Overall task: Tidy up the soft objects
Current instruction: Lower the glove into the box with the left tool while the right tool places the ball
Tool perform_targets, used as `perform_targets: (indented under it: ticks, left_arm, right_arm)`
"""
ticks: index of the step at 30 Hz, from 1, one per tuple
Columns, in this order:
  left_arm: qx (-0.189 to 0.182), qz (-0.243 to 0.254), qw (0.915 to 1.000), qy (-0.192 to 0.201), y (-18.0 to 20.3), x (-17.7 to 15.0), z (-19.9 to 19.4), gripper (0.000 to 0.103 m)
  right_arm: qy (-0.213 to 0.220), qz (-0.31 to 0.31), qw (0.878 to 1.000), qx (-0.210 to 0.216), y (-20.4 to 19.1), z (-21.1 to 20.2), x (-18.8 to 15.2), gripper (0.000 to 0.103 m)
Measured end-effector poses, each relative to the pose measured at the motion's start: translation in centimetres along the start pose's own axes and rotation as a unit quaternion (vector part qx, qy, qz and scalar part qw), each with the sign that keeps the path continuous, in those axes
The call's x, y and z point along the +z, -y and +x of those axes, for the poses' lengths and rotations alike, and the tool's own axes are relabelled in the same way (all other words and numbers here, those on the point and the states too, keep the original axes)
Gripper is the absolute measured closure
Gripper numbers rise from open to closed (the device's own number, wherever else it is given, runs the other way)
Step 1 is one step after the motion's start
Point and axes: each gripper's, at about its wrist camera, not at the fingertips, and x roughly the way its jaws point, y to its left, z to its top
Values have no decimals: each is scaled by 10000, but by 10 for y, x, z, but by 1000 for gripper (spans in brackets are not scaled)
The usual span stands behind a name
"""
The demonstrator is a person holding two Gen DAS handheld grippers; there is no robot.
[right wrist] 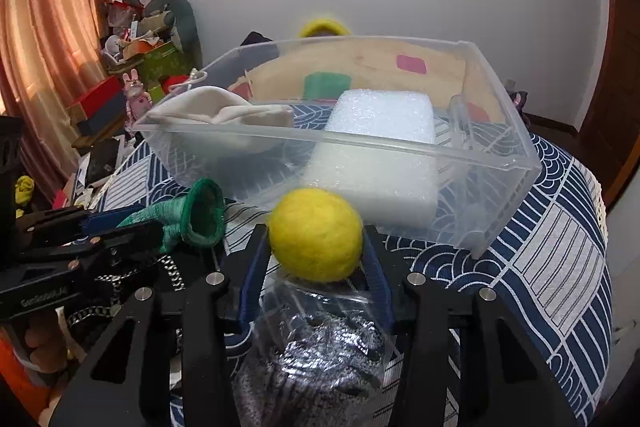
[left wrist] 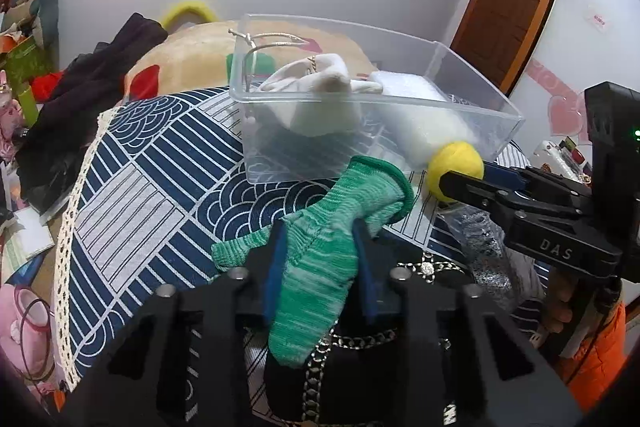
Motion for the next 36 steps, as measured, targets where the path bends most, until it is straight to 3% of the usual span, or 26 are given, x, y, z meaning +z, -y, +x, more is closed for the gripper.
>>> perform_targets:
  ticks: [19, 36]
  left_arm:
    - [257, 214, 9963, 796, 27, 11, -63, 90]
    - [302, 364, 9855, 1631, 43, 70, -87, 90]
  right_arm:
    - [696, -140, 9975, -58, -7, -41, 16, 61]
    - [1290, -54, 9913, -256, 5, -58, 43, 61]
